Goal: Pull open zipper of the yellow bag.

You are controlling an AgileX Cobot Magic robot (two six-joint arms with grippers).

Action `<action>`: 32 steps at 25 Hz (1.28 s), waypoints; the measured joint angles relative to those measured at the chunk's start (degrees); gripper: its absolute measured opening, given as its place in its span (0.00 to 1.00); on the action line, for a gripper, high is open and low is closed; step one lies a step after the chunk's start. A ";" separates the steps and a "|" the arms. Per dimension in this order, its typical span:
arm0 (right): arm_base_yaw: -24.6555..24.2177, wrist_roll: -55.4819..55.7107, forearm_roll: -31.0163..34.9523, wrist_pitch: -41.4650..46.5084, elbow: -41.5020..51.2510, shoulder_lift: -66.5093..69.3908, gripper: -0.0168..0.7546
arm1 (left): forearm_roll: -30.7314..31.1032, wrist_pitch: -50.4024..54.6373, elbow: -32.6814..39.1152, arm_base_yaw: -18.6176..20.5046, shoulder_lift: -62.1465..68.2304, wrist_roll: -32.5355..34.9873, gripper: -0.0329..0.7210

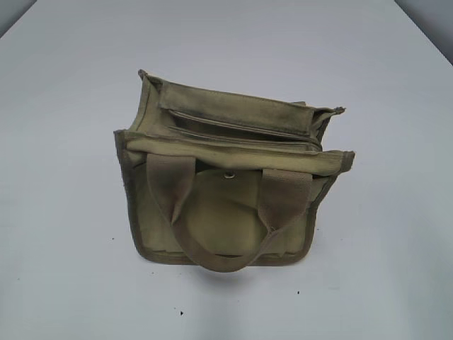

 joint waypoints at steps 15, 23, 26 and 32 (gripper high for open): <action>0.00 0.00 0.26 -0.07 0.00 0.00 0.78 | -0.05 -0.13 0.00 0.00 0.00 -0.02 0.67; -0.14 0.00 0.32 -0.07 0.00 -0.05 0.78 | -0.05 -0.13 0.00 0.00 0.00 -0.07 0.67; -3.22 0.00 0.63 -0.10 0.00 -1.72 0.78 | -0.05 -0.13 0.00 0.40 0.00 -0.07 0.67; -12.85 0.00 2.25 -0.16 0.00 -12.13 0.78 | -0.05 -0.18 0.00 8.19 0.00 -0.07 0.67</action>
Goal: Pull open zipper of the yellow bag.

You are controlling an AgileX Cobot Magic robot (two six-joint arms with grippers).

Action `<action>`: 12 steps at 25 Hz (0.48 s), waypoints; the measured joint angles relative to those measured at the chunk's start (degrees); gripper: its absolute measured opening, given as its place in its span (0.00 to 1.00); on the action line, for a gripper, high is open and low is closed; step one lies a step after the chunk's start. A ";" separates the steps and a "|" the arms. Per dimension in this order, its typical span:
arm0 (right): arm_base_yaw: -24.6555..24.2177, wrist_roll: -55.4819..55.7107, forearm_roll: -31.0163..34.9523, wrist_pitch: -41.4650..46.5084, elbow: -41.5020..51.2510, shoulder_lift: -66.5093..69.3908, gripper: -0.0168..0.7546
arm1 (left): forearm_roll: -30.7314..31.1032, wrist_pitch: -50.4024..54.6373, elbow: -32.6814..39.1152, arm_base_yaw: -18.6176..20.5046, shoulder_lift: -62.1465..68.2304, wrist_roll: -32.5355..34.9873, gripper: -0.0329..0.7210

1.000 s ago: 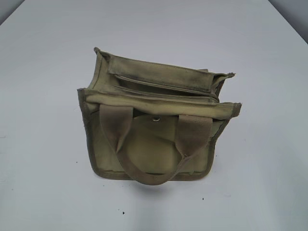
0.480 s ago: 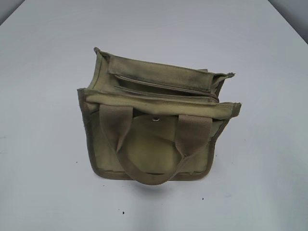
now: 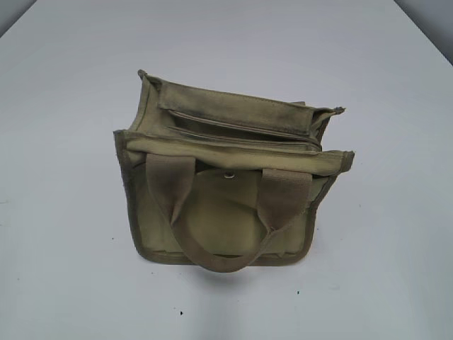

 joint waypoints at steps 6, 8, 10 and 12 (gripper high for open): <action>-2.93 0.00 0.41 -0.04 0.00 -10.37 0.78 | 0.00 0.00 0.00 3.69 0.00 0.00 0.66; -2.93 0.00 0.62 -0.04 0.00 -11.42 0.78 | 0.00 0.00 0.00 3.69 0.00 0.00 0.65; -2.93 0.00 0.62 -0.04 0.06 -11.44 0.78 | 0.00 0.00 0.00 3.69 0.00 0.00 0.65; -2.93 0.00 0.62 -0.04 0.11 -11.44 0.78 | 0.00 0.00 0.00 3.69 0.00 0.00 0.65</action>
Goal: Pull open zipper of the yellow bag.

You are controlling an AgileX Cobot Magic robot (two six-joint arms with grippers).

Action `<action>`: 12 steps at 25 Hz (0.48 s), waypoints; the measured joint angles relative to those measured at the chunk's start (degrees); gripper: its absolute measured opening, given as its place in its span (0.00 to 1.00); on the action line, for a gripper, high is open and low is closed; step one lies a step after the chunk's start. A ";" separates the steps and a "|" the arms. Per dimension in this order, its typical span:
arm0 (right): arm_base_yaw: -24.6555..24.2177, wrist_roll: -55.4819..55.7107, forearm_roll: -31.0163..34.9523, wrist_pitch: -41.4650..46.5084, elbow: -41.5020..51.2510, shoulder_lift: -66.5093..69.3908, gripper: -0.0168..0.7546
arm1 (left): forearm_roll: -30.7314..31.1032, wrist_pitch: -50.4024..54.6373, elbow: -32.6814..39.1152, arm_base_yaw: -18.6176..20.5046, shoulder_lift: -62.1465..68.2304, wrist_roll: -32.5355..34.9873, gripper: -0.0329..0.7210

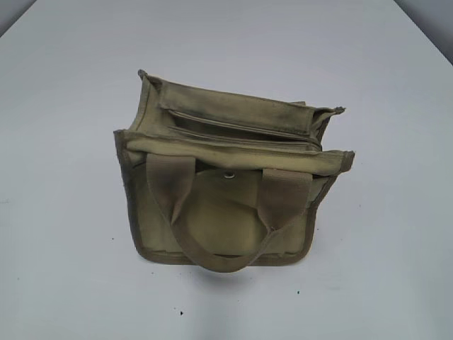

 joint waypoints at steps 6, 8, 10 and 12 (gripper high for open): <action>-0.07 0.00 0.05 0.00 0.06 0.00 0.78 | 0.00 0.00 0.00 0.00 0.00 0.00 0.65; -0.07 0.00 0.05 0.00 0.06 0.00 0.78 | 0.00 0.00 0.00 0.00 0.00 0.00 0.64; -0.07 0.00 0.05 0.00 0.06 0.00 0.78 | 0.00 0.00 0.00 0.00 0.00 0.00 0.64; -0.07 0.00 0.05 0.00 0.06 0.00 0.78 | 0.00 0.00 0.00 0.00 0.00 0.00 0.63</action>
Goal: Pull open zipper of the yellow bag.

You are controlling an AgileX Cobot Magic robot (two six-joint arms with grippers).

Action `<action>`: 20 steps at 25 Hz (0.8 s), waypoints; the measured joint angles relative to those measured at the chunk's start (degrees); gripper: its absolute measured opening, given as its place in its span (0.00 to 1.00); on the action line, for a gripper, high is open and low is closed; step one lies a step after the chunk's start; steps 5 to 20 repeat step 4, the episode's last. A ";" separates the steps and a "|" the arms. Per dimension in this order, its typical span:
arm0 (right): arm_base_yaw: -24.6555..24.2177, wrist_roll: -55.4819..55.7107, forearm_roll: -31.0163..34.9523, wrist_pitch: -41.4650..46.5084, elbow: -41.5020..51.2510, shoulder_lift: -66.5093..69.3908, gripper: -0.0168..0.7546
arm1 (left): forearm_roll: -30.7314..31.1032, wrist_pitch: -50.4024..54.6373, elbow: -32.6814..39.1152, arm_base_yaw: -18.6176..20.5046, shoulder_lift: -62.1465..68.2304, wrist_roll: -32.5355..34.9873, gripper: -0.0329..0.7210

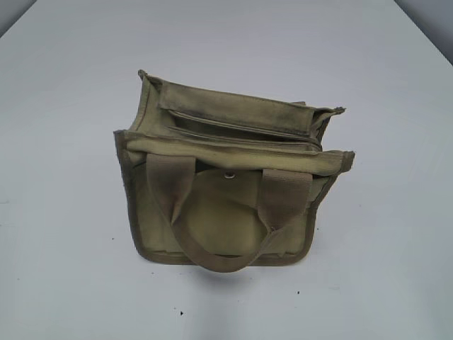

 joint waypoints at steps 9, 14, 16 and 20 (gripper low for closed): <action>0.00 0.00 0.00 0.00 0.00 0.00 0.78 | 0.00 0.00 0.00 0.00 0.00 0.00 0.63; 0.00 0.00 0.00 0.00 0.00 0.00 0.78 | 0.00 0.00 0.00 0.00 0.00 0.00 0.63; 0.00 0.00 0.00 0.00 0.00 0.00 0.78 | 0.00 0.00 0.00 0.00 0.00 0.00 0.63; 0.00 0.00 0.00 0.00 0.00 0.00 0.78 | 0.00 0.00 0.00 0.00 0.00 0.00 0.63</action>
